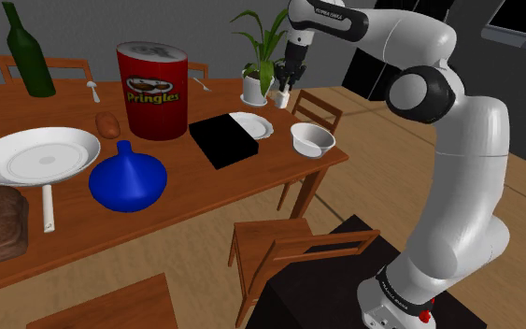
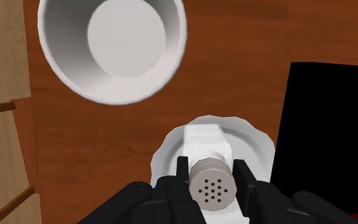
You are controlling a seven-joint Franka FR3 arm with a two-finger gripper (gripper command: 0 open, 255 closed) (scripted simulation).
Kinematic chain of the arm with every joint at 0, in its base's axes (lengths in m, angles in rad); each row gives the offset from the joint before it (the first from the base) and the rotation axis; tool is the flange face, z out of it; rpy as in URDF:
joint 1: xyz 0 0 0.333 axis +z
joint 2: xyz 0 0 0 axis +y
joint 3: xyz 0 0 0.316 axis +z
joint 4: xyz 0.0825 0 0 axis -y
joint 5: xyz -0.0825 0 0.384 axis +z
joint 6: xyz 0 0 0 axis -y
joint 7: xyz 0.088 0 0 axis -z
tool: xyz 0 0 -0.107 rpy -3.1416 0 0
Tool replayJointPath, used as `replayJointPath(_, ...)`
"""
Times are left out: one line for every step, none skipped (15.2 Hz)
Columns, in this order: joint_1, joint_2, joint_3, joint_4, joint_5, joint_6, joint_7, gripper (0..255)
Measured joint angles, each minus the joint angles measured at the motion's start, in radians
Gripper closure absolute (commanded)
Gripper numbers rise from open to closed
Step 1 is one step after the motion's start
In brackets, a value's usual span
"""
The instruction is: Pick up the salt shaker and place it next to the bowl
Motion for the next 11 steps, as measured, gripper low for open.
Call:
replayJointPath(-0.009, 0.036, -0.005, 0.059, -0.002, -0.022, -0.019, 255)
replayJointPath(-0.018, 0.063, -0.01, 0.099, -0.002, -0.036, -0.035, 255)
replayJointPath(-0.025, 0.117, -0.016, 0.19, -0.005, -0.07, -0.057, 255)
replayJointPath(-0.031, 0.151, -0.02, 0.241, -0.007, -0.088, -0.07, 255)
replayJointPath(-0.037, 0.15, -0.021, 0.227, -0.007, -0.077, -0.075, 255)
replayJointPath(-0.042, 0.144, -0.021, 0.204, -0.006, -0.06, -0.078, 255)
replayJointPath(-0.047, 0.131, -0.02, 0.167, -0.005, -0.036, -0.079, 255)
replayJointPath(-0.048, 0.127, -0.02, 0.148, -0.004, -0.02, -0.078, 255)
replayJointPath(-0.05, 0.114, -0.019, 0.111, -0.003, 0.002, -0.077, 255)
replayJointPath(-0.052, 0.11, -0.019, 0.093, -0.003, 0.018, -0.078, 255)
replayJointPath(-0.055, 0.106, -0.019, 0.071, -0.002, 0.035, -0.078, 255)
